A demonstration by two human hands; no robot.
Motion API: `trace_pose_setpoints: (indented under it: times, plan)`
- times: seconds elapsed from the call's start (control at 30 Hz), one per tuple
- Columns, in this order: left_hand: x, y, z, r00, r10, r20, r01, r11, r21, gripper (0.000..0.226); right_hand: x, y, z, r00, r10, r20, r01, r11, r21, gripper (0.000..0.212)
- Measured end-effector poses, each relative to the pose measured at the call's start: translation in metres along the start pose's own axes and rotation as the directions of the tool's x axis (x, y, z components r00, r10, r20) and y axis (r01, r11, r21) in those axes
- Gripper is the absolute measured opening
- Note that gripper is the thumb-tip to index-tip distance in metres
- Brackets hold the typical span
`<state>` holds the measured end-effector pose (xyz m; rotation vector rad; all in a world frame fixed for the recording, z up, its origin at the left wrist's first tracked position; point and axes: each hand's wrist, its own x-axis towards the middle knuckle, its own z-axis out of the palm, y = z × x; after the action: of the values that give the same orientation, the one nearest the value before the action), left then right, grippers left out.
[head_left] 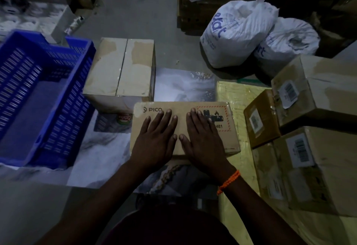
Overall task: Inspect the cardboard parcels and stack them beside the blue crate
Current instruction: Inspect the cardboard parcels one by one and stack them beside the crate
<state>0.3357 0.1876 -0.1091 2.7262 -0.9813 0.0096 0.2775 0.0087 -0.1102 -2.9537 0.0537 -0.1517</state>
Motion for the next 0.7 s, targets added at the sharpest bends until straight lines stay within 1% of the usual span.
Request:
trace_pose_setpoints:
  times: [0.2,0.3,0.37,0.43,0.53,0.7]
  plan:
    - [-0.003,-0.002,-0.007,1.000,-0.006,0.027,0.006,1.000,0.002,0.059,-0.004,0.004,-0.006,0.998,-0.014,0.060,0.014,1.000,-0.003,0.077]
    - [-0.020,-0.001,-0.011,0.999,-0.041,0.036,0.041,0.999,0.008,0.060,-0.022,0.009,-0.008,1.000,0.022,0.016,-0.022,1.000,-0.001,0.081]
    - [-0.036,-0.004,-0.012,0.999,-0.034,0.013,0.034,0.999,0.014,0.060,-0.039,0.013,-0.010,0.998,0.048,-0.031,-0.049,0.999,-0.013,0.079]
    - [-0.048,-0.010,-0.012,1.000,-0.009,-0.006,0.009,1.000,0.013,0.061,-0.053,0.016,-0.009,0.998,0.036,-0.057,-0.038,0.998,-0.043,0.077]
    - [-0.054,-0.014,-0.006,0.999,0.023,-0.026,-0.023,0.999,0.031,0.061,-0.061,0.018,-0.006,0.998,0.025,-0.052,-0.029,0.997,-0.066,0.076]
    - [-0.053,-0.012,-0.003,0.999,0.005,-0.034,-0.005,1.000,-0.003,0.060,-0.057,0.020,-0.004,0.999,0.023,-0.041,-0.026,0.997,-0.074,0.076]
